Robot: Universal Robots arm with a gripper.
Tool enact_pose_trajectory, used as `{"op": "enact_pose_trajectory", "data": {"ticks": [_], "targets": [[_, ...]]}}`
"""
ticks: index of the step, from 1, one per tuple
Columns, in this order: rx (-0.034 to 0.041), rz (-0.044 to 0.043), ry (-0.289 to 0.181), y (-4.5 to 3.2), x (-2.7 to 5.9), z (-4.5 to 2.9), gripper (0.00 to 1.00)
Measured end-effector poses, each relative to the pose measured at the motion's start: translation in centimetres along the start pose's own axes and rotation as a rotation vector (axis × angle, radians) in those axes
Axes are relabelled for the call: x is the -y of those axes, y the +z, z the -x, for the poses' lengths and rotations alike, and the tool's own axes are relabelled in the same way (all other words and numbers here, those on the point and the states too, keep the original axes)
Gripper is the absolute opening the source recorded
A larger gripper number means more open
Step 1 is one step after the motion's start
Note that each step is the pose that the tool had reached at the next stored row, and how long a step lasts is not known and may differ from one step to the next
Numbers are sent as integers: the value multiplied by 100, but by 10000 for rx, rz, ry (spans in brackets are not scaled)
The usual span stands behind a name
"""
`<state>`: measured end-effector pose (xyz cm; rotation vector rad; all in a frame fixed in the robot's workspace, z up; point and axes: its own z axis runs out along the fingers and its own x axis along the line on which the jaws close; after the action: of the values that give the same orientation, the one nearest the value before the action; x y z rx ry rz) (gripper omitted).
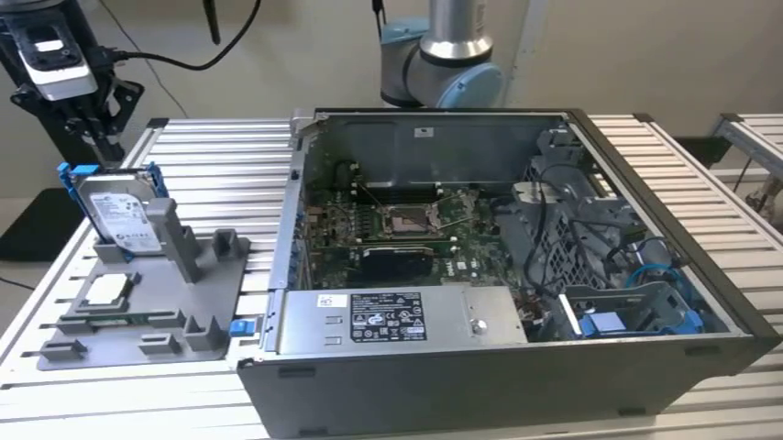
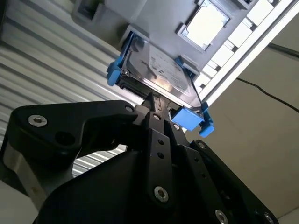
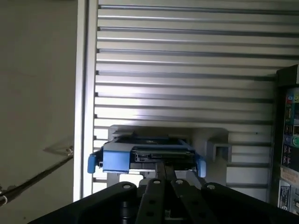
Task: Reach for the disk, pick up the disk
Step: 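Reach for the disk, then pick up the disk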
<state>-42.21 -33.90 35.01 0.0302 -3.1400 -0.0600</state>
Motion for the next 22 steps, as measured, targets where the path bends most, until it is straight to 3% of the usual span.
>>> {"op": "enact_pose_trajectory", "data": {"ticks": [5,9,13,18,22], "targets": [[-1,0,2,3,-70,-139,0],[-1,0,1,4,-76,-227,0],[0,0,0,3,-50,-286,0],[1,0,1,0,44,-344,0],[0,0,1,1,51,-375,0]]}}
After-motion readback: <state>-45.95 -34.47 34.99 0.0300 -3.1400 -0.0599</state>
